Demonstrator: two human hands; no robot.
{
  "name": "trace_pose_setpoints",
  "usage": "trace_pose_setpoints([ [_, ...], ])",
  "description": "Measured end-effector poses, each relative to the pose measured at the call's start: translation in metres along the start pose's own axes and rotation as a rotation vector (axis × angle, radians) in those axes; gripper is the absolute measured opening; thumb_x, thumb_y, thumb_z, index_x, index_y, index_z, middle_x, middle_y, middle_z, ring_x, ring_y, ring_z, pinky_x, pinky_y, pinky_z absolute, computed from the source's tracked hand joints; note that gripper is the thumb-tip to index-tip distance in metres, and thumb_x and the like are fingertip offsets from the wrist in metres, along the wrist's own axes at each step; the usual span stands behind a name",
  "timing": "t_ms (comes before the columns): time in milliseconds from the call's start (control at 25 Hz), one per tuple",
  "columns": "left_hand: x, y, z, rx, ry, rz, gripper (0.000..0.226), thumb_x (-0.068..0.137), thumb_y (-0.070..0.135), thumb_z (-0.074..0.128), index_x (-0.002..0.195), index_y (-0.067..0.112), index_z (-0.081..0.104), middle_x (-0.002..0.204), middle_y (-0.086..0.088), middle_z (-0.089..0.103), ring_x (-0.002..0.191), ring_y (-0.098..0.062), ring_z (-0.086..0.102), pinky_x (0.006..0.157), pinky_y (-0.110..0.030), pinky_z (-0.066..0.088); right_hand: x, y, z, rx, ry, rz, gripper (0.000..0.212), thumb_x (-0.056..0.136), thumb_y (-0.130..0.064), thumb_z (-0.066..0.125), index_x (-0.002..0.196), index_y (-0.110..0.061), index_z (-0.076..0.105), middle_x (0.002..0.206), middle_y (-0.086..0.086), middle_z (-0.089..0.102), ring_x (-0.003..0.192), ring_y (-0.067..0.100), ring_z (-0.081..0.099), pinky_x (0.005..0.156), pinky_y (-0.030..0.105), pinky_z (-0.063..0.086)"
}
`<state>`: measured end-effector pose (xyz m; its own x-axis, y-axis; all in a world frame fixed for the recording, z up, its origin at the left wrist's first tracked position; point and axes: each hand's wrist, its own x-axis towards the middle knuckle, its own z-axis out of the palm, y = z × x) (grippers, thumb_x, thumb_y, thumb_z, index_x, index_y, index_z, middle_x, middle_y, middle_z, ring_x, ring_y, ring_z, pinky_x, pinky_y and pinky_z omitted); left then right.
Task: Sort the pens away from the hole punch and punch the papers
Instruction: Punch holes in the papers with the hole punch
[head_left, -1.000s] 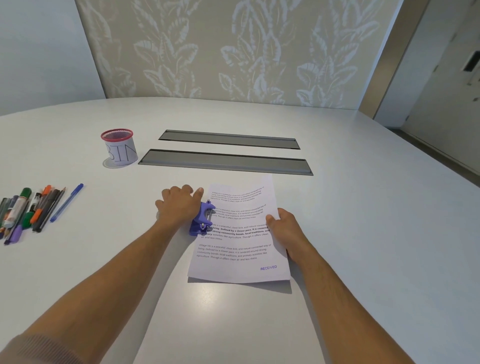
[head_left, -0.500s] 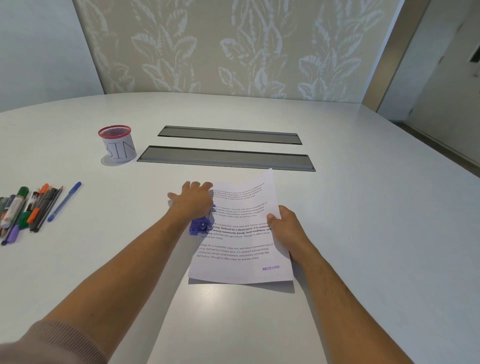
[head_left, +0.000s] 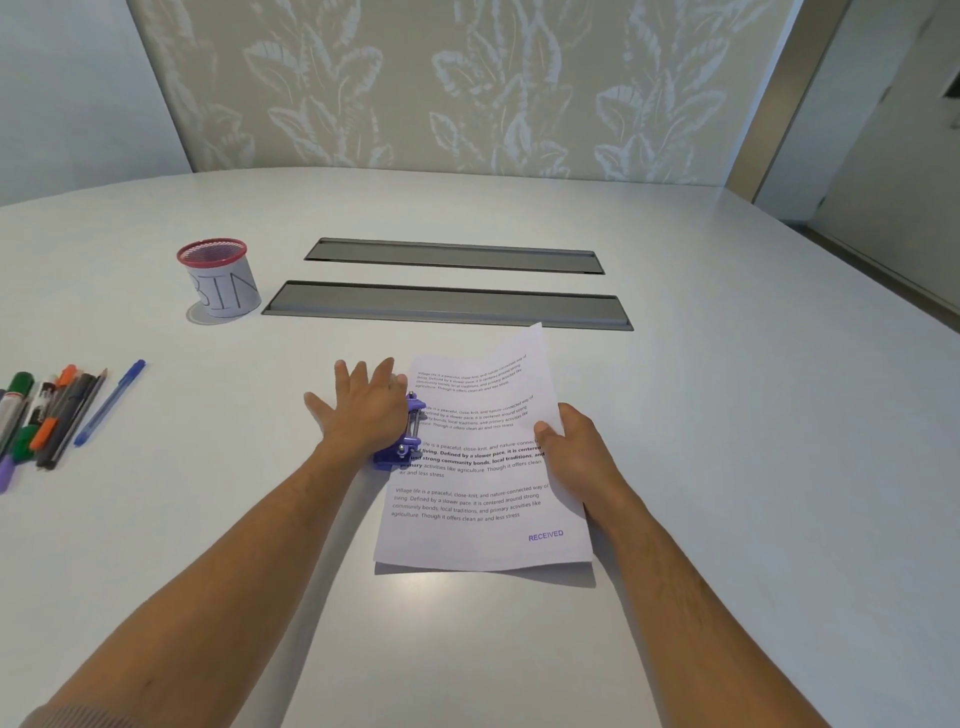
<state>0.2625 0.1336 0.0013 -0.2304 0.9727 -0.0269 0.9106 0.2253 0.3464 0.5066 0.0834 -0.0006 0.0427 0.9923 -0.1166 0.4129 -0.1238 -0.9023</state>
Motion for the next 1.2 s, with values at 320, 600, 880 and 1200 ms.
trace_pose_setpoints([
  [320, -0.0025, -0.0044, 0.0030, 0.018, -0.020, -0.018, 0.053, 0.100, 0.042, 0.013, 0.152, 0.036, 0.008, 0.163, -0.001, 0.001, 0.148, -0.026, -0.016, 0.112, -0.065, -0.008, 0.0011, 0.0029, -0.0004, 0.005, 0.004, -0.010, 0.025, 0.103, -0.021, 0.044, 0.123, -0.016, 0.057, 0.120, -0.001, 0.067, 0.108, 0.020, 0.064, 0.090, 0.034, 0.050],
  [600, -0.0043, -0.0097, 0.0066, 0.064, -0.007, -0.016, 0.053, 0.100, 0.041, 0.011, 0.152, 0.034, 0.007, 0.163, -0.002, 0.003, 0.148, -0.028, -0.013, 0.112, -0.065, -0.008, 0.0025, 0.0064, 0.0016, 0.028, 0.009, -0.014, 0.024, 0.102, -0.021, 0.045, 0.123, -0.017, 0.058, 0.119, -0.001, 0.068, 0.107, 0.020, 0.065, 0.096, 0.040, 0.052],
  [880, -0.0046, -0.0083, 0.0025, 0.067, -0.053, -0.013, 0.052, 0.100, 0.041, 0.011, 0.151, 0.036, 0.015, 0.163, -0.001, 0.002, 0.149, -0.025, -0.007, 0.112, -0.063, -0.011, 0.0002, 0.0066, 0.0011, 0.021, 0.016, -0.024, 0.024, 0.103, -0.021, 0.045, 0.123, -0.017, 0.058, 0.118, -0.002, 0.068, 0.106, 0.020, 0.065, 0.091, 0.036, 0.052],
  [1200, -0.0077, -0.0076, 0.0042, 0.080, 0.005, 0.005, 0.050, 0.100, 0.037, 0.012, 0.150, 0.032, 0.021, 0.162, -0.003, 0.009, 0.149, -0.027, 0.000, 0.113, -0.065, -0.007, 0.0025, 0.0056, 0.0005, 0.007, 0.017, -0.028, 0.024, 0.102, -0.021, 0.046, 0.122, -0.016, 0.058, 0.119, 0.000, 0.068, 0.106, 0.020, 0.065, 0.093, 0.037, 0.052],
])
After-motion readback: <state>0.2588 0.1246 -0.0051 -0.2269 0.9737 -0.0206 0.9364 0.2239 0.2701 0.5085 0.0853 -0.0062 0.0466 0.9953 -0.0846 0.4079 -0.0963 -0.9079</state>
